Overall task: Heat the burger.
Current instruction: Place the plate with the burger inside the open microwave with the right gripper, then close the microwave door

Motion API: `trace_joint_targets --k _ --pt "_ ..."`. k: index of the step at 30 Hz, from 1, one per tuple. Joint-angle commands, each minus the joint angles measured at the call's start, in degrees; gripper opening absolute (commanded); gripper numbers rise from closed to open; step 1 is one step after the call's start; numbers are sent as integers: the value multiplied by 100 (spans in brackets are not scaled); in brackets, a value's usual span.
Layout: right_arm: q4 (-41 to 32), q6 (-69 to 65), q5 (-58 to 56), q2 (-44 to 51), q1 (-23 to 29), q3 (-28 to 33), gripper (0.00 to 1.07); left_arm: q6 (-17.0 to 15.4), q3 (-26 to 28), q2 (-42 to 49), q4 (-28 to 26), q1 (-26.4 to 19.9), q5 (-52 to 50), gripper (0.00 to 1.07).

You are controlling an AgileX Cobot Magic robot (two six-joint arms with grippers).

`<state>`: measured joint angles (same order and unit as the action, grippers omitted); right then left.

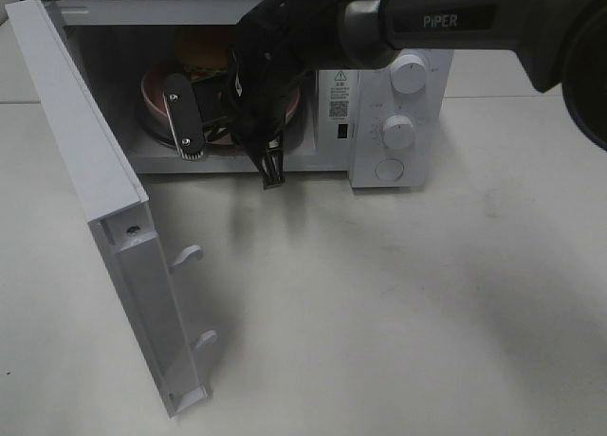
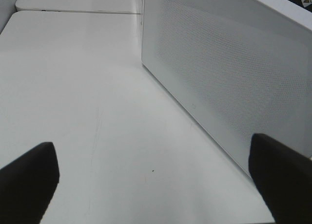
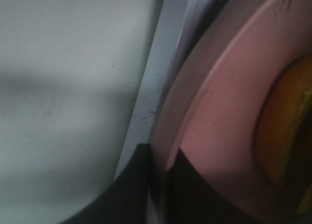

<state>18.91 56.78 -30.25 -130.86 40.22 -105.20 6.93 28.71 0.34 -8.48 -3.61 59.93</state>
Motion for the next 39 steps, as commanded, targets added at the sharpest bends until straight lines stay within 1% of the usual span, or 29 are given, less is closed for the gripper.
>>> trace_joint_targets --k 1,2,3,4,5,6,7,8,9,10,11,12,13,21,22,23,24,25,26,27,28,29,30,31,33,34,36,37,39 --pt "149 115 447 -34 -11 -97 14 -17 -23 138 -52 11 -46 98" --pt "126 115 476 -52 -11 -97 19 -17 -23 138 -52 11 -46 98" --pt "126 115 476 -52 -11 -97 19 -17 -23 138 -52 11 -46 98" --pt "103 115 470 -52 -11 -97 23 -17 -23 138 -52 11 -46 98" --pt "40 115 470 -52 -11 -97 31 -17 -23 138 -52 11 -46 98" --pt "40 115 470 -52 -11 -97 31 -17 -23 138 -52 11 -46 98" --pt "6 115 493 -52 -11 -97 35 -17 -23 138 -52 11 -46 98" --pt "-23 86 498 -52 -11 -97 43 -17 -23 138 -52 11 -46 98" --pt "-23 86 498 -52 -11 -97 43 -17 -23 138 -52 11 -46 98" --pt "-57 -17 418 -52 -11 -97 49 -17 -23 138 -52 11 -46 98" --pt "-109 -103 390 -52 -11 -97 51 -17 -23 138 -52 11 -46 98" --pt "-109 -103 390 -52 -11 -97 51 -17 -23 138 -52 11 -46 98" --pt "-166 -269 361 -52 -11 -86 55 -17 -23 138 -52 11 -46 98" --pt "-166 -619 332 29 -11 0 56 -17 -23 138 -52 11 -46 98" --pt "-160 -619 453 143 -11 178 56 -17 -23 138 -52 11 -46 98" --pt "-160 -619 453 143 -11 178 56 -17 -23 138 -52 11 -46 98" --pt "-160 -619 561 229 -11 315 56 -17 -23 138 -52 11 -46 98" --pt "-160 -619 785 395 -11 607 56 -17 -23 138 -52 11 -46 98" --pt "-160 -619 785 395 -11 607 56 -17 -23 138 -52 11 -46 98" --pt "-149 -619 1008 544 -17 894 56 -17 -23 138 -52 11 -46 98" --pt "-149 -619 1008 544 -17 894 56 -17 -23 138 -52 11 -46 98" --pt "-143 -619 1089 619 -17 1037 56 -17 -23 138 -52 11 -46 98" --pt "-143 -619 1209 751 -40 1301 56 -17 -23 138 -52 11 -46 98" --pt "-143 -619 1209 751 -40 1301 56 -17 -23 138 -52 11 -46 98" --pt "-172 -791 1312 940 -63 1610 59 -17 -23 138 -52 11 -46 98" --pt "-172 -791 1312 940 -63 1610 59 -17 -23 138 -52 11 -46 98" --pt "-149 -1140 1341 1112 -80 1874 63 -17 -23 138 -52 11 -46 98" --pt "-149 -1140 1341 1112 -80 1874 63 -17 -23 138 -52 11 -46 98" --pt "-120 -1421 1375 1283 -80 2143 70 -17 -23 138 -52 11 -46 98"
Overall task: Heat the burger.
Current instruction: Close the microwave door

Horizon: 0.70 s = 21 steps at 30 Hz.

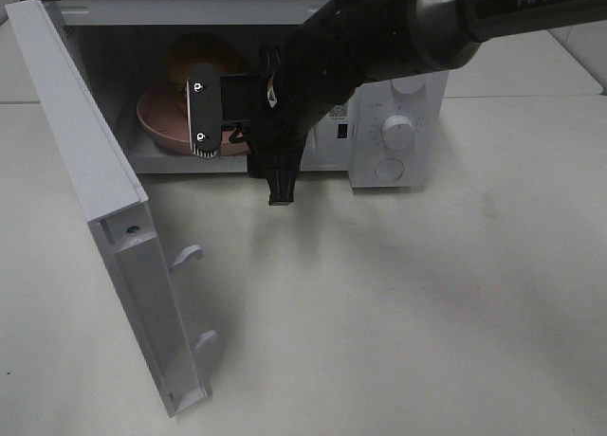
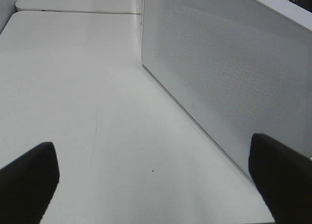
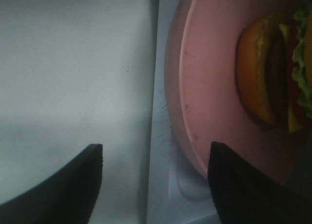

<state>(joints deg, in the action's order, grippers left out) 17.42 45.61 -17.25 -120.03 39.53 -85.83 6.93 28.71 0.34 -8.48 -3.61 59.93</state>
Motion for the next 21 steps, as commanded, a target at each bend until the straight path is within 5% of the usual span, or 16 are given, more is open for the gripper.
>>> trace_joint_targets --k 1,5,21 --pt "29 -304 74 201 -11 206 70 -17 -23 138 -52 11 -46 98" --pt "40 -418 298 527 -11 693 83 -17 -23 138 -52 11 -46 98" --pt "34 -951 -138 1713 -11 1902 80 -17 -23 138 -52 11 -46 98"
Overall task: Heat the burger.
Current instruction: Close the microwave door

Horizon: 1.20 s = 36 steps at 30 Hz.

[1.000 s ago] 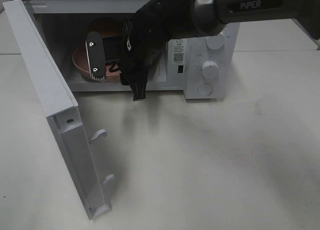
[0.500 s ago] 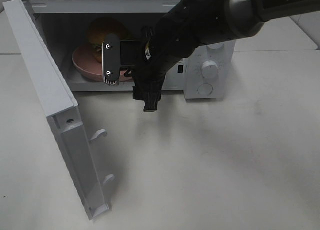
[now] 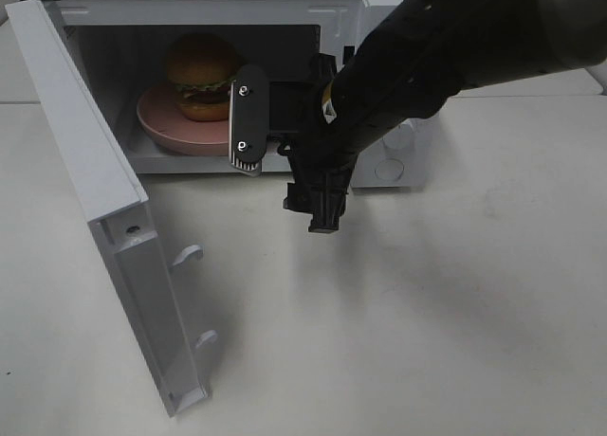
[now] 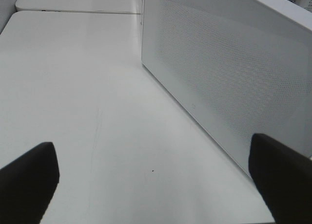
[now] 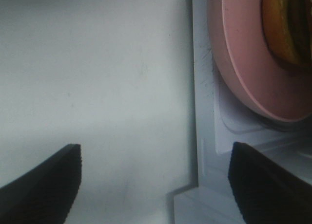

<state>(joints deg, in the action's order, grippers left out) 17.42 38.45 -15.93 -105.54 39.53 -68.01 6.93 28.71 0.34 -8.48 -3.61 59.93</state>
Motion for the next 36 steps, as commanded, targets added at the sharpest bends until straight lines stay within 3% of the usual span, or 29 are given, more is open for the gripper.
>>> trace_joint_targets --k 1,14,21,36 --pt "34 -487 -453 424 -11 189 78 -17 -23 138 -52 11 -46 98" --pt "23 -2464 -1415 1341 -11 573 76 -17 -23 138 -52 11 -46 98" --pt "17 -4395 -2452 1931 -6 670 76 -17 -23 138 -52 11 -46 98" --pt "-327 -4945 -4796 3008 -6 670 76 -17 -23 138 -52 11 -46 98"
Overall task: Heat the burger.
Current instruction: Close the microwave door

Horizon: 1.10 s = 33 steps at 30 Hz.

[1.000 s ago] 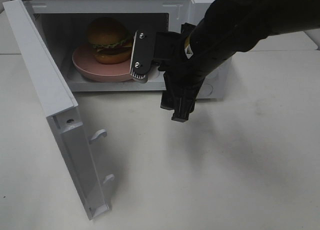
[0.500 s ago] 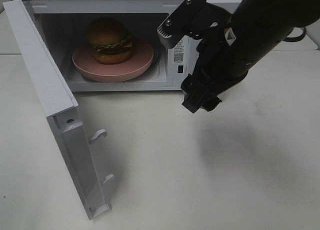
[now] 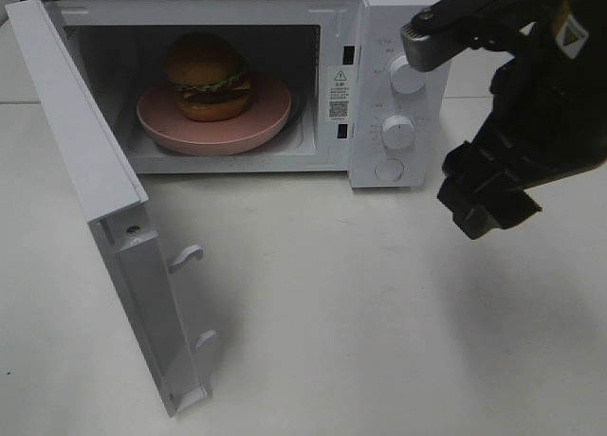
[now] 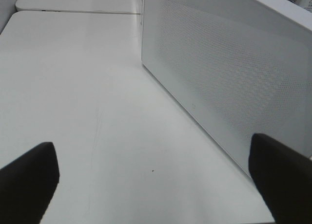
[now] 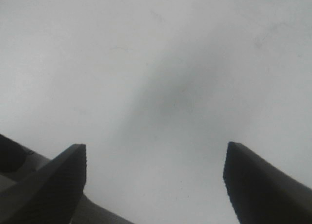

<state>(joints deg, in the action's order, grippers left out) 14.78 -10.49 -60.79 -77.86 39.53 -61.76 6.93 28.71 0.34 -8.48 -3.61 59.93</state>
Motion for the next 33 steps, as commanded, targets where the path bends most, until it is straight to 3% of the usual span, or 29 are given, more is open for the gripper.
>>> trace_joint_targets --k 1,10,21,24,29,33 --pt "-63 -52 -309 241 -6 46 76 -17 -23 138 -52 11 -46 98" --pt "-178 -46 -693 1134 -6 80 76 -17 -23 138 -52 11 -46 98" --pt "-189 -40 -424 2618 -11 1289 76 -17 -23 138 -52 11 -46 98" --pt "-229 -115 -372 2911 -160 1656 76 -17 -23 138 -52 11 -46 98" --pt "-344 -120 -350 3610 -1089 2252 76 -17 -23 138 -52 11 -46 98" --pt "-338 -120 -338 4057 -1455 2475 76 -17 -23 138 -52 11 -46 98"
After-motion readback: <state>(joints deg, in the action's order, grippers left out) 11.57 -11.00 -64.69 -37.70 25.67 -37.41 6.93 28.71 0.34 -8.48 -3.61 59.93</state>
